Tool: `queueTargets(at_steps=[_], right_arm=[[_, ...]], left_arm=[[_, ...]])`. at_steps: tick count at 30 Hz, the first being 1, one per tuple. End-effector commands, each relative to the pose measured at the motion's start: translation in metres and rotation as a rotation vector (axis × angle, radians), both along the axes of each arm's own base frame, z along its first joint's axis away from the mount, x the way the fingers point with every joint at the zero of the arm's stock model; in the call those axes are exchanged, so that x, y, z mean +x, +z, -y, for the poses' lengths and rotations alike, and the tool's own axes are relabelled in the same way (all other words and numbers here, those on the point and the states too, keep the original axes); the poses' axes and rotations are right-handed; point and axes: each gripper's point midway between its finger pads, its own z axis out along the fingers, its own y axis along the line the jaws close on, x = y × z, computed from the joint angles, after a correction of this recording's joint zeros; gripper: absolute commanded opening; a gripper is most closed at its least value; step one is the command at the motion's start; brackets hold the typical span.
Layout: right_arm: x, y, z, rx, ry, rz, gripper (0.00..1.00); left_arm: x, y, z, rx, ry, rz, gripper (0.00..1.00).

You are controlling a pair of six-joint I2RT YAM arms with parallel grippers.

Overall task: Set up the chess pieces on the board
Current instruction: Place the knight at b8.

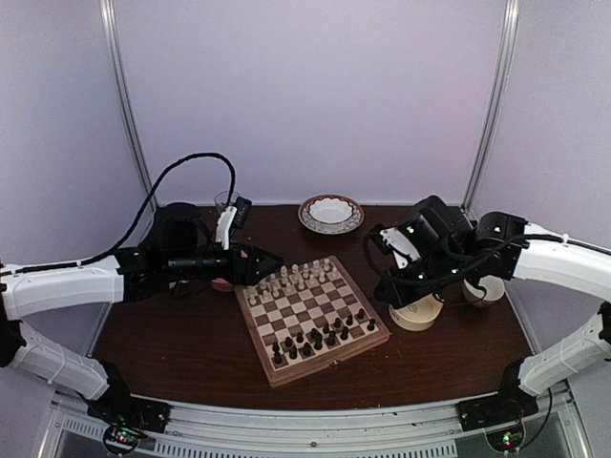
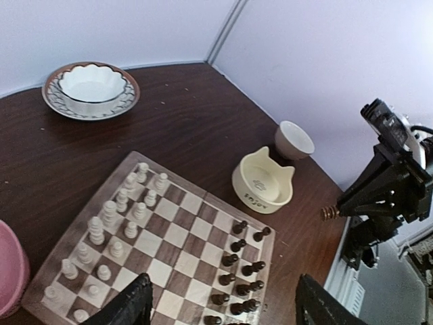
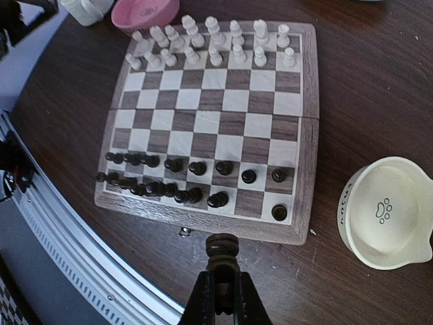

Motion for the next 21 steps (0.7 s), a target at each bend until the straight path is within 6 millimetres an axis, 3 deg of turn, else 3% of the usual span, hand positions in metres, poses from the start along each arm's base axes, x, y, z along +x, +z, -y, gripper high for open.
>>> queueTargets(at_steps=[1,10,16,21], right_arm=[[-0.004,-0.023,0.012,-0.211,0.045,-0.057,0.0],[0.006,-0.06,-0.013,-0.331,0.101,-0.139,0.0],[0.011,-0.08,-0.024,-0.396,0.128,-0.183,0.0],[0.016,-0.09,-0.03,-0.431,0.138,-0.197,0.0]], left_arm=[[0.017,-0.003,-0.028,0.099,0.142,0.125,0.73],[0.024,0.0,-0.061,0.087,0.299,0.221,0.74],[0.028,-0.002,-0.077,0.084,0.388,0.229,0.94],[0.03,-0.007,-0.076,0.101,0.386,0.213,0.96]])
